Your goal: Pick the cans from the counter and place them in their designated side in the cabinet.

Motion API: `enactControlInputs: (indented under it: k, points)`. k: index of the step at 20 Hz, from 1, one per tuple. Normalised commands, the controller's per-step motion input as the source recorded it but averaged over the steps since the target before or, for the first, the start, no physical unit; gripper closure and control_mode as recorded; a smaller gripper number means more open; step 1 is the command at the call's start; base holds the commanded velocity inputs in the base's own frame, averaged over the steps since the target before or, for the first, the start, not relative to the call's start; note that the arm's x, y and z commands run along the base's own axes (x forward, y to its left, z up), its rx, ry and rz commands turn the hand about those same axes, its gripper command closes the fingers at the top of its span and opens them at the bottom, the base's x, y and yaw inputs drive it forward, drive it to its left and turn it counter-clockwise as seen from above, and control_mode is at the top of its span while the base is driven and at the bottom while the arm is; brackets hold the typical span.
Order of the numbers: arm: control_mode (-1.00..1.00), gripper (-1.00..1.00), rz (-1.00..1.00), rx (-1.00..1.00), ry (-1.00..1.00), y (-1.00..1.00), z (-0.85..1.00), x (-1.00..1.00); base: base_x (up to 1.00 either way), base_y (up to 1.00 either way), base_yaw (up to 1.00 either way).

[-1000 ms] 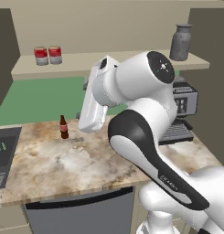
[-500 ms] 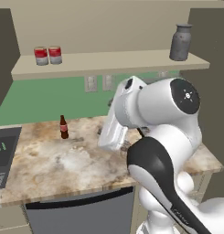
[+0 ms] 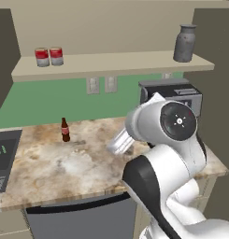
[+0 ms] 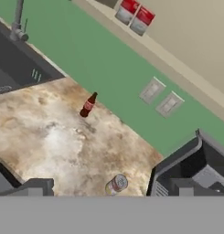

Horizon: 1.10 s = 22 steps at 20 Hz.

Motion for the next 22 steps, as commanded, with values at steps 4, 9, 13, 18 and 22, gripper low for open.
enactControlInputs:
  k: [4, 9, 13, 18, 22]
  points:
    - [-1.00, -1.00, -0.25, 0.28, 0.30, -0.54, 0.00, -0.05, 0.00, 0.00, 0.00]
    - [-1.00, -1.00, -0.06, 0.38, 0.32, -0.53, -0.15, 0.00, 0.00, 0.00, 0.00]
    - [-1.00, -1.00, -0.04, 0.11, 0.06, -0.20, -0.14, -0.02, 0.00, 0.00, 0.00]
    - [-1.00, -1.00, -0.13, 0.00, 0.00, -0.28, -0.08, 0.00, 0.00, 0.00, 0.00]
    - [-1.00, -1.00, -0.21, 0.00, 0.02, -0.44, -0.01, 0.00, 0.00, 0.00, 0.00]
